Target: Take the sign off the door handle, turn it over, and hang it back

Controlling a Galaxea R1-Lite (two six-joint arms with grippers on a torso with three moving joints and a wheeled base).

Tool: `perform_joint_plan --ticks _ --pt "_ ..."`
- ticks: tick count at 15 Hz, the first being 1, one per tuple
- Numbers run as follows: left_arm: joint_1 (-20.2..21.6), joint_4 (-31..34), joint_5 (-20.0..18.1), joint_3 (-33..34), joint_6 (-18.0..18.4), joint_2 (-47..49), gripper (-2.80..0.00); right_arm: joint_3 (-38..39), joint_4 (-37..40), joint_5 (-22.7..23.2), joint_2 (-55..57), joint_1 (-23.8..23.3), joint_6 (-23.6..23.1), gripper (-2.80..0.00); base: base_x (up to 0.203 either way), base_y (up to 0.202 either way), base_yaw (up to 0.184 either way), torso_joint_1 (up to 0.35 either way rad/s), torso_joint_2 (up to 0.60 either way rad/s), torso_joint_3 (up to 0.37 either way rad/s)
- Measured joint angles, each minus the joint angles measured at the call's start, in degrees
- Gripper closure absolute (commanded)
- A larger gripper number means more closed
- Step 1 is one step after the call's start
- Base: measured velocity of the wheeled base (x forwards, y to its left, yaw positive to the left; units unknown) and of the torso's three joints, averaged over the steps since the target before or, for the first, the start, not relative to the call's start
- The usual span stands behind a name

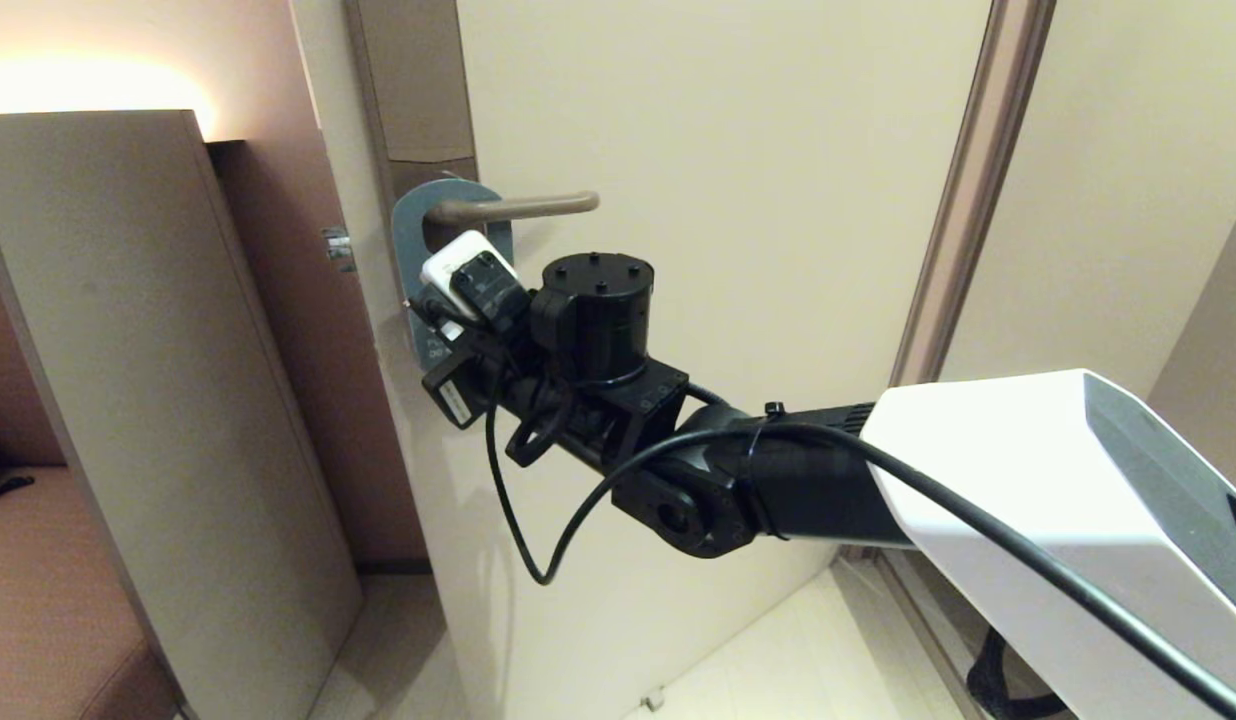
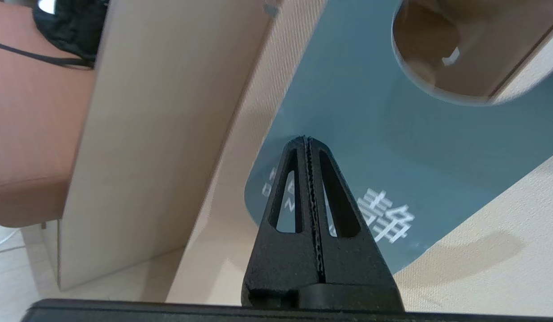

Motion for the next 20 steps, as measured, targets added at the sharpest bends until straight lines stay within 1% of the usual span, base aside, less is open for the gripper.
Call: perform_joint_plan --ticks 4,7,10,13,16,18,20 --pt "0.0 0.0 0.0 0.0 0.0 0.0 0.00 0.3 -1.0 -1.9 1.2 0.0 0.0 0.00 0.000 0.000 0.000 0.000 0.00 0.000" --pt "0.0 0.0 0.0 0.0 0.0 0.0 0.00 1.6 -1.2 -2.3 0.9 0.0 0.0 0.00 0.000 0.000 0.000 0.000 0.00 0.000" --pt "0.0 0.0 0.0 0.0 0.0 0.0 0.00 5.8 -1.2 -2.3 -1.2 -0.3 0.0 0.00 0.000 0.000 0.000 0.000 0.00 0.000" --pt "0.0 0.0 0.0 0.0 0.0 0.0 0.00 12.9 -1.1 -2.6 -5.2 -1.3 -0.1 0.00 0.000 0.000 0.000 0.000 0.00 0.000" --pt "0.0 0.0 0.0 0.0 0.0 0.0 0.00 22.3 0.1 -4.8 -11.3 -3.9 -0.1 0.00 0.000 0.000 0.000 0.000 0.00 0.000" --pt "0.0 0.0 0.0 0.0 0.0 0.0 0.00 29.3 3.3 -6.8 -16.7 -7.3 -0.1 0.00 0.000 0.000 0.000 0.000 0.00 0.000" --pt "0.0 0.0 0.0 0.0 0.0 0.0 0.00 36.0 8.9 -9.3 -22.8 -12.3 0.3 0.00 0.000 0.000 0.000 0.000 0.00 0.000"
